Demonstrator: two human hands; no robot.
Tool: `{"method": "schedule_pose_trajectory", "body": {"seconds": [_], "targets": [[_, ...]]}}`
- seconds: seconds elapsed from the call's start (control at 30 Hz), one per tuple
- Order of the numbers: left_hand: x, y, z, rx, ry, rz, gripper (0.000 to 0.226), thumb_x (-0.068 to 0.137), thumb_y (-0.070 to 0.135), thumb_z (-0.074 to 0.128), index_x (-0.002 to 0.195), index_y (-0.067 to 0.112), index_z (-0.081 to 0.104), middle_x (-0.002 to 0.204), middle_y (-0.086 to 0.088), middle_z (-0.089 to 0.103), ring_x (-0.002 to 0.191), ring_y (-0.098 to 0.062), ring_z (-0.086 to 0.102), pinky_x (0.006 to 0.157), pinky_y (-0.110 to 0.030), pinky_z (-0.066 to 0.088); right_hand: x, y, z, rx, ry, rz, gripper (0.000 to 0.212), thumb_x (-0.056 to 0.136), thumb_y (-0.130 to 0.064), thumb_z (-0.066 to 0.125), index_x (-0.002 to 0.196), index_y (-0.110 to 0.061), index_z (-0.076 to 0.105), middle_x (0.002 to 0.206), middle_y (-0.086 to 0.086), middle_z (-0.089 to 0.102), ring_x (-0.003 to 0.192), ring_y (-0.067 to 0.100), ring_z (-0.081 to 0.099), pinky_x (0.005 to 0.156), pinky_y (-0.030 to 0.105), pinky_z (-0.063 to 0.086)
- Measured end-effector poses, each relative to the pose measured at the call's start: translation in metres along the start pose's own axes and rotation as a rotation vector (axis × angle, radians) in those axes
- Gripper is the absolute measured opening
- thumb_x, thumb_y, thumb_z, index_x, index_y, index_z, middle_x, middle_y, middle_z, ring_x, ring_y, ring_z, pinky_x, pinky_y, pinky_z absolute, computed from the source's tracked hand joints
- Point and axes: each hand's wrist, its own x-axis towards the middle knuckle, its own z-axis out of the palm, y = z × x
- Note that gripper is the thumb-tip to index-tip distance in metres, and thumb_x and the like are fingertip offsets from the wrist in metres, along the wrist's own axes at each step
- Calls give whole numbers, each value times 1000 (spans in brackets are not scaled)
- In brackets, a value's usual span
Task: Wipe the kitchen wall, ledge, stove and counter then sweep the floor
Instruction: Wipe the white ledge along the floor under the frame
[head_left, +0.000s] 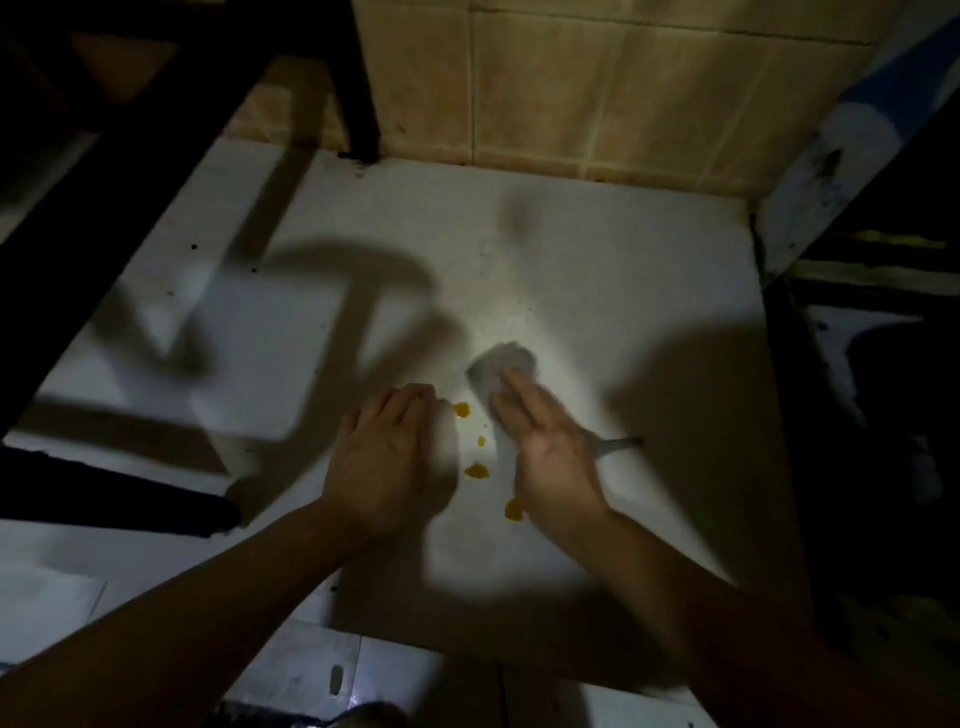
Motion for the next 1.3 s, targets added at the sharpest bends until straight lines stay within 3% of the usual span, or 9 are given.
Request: {"method": "schedule_pose_trajectory", "body": {"seconds": [0.1,0.27,0.37,0.43,0.53,0.77,0.93,1.17,1.3], "targets": [[7,-13,-2,9,-49,-77,67,91,25,51,149,19,19,155,3,18,139,-21,20,109,-34,23,3,-3,9,23,-21,-111,59,66,6,37,118,-3,63,131,18,56,112,38,58,89,45,50],[12,-24,-7,-15,-137,-133,66,92,27,49,149,19,18,155,0,20,141,-21,17,114,-35,20,18,-11,19,-19,-31,10,62,67,7,62,128,-5,55,140,15,48,122,39,50,97,51,46],[13,-23,-7,-36,-185,-156,68,92,27,49,150,18,15,155,0,18,141,-22,15,114,-37,20,14,-14,18,-11,-24,5,55,76,-6,38,128,-5,56,141,14,47,124,38,48,99,47,42],[14,-20,-8,-45,-188,-166,71,90,26,51,150,18,15,155,-1,18,140,-23,16,113,-38,20,15,-12,16,-12,-47,1,57,75,-1,46,131,-5,53,143,15,44,127,39,45,102,47,39],[15,-17,-5,-43,-156,-180,70,89,25,51,149,18,17,154,-1,20,139,-24,19,112,-39,21,16,-10,18,-8,-67,5,68,66,7,64,132,-5,52,144,15,42,128,39,43,102,47,38],[8,-25,2,-110,-86,-148,68,89,22,50,149,19,19,153,-2,21,139,-23,19,113,-39,20,17,-12,12,-42,-179,-17,61,73,3,59,134,0,48,146,21,37,128,40,43,99,48,45],[6,-25,-11,-271,-155,-127,72,71,44,46,137,16,38,143,-5,34,135,-26,29,110,-41,28,21,-19,-15,-108,-305,-25,60,89,-3,53,145,-10,32,155,16,12,133,34,36,99,40,47],[0,-24,10,-246,24,-190,73,72,39,37,141,16,35,143,-6,39,131,-26,35,106,-37,30,33,-10,-2,-3,-210,-17,61,76,6,53,134,-9,43,149,15,16,132,33,32,94,41,47],[-3,-31,21,-256,130,-242,66,72,35,41,136,17,41,139,-6,44,127,-25,40,104,-36,33,41,0,16,39,-91,-61,66,77,6,50,140,-10,40,153,16,16,137,33,26,108,43,35]]}}
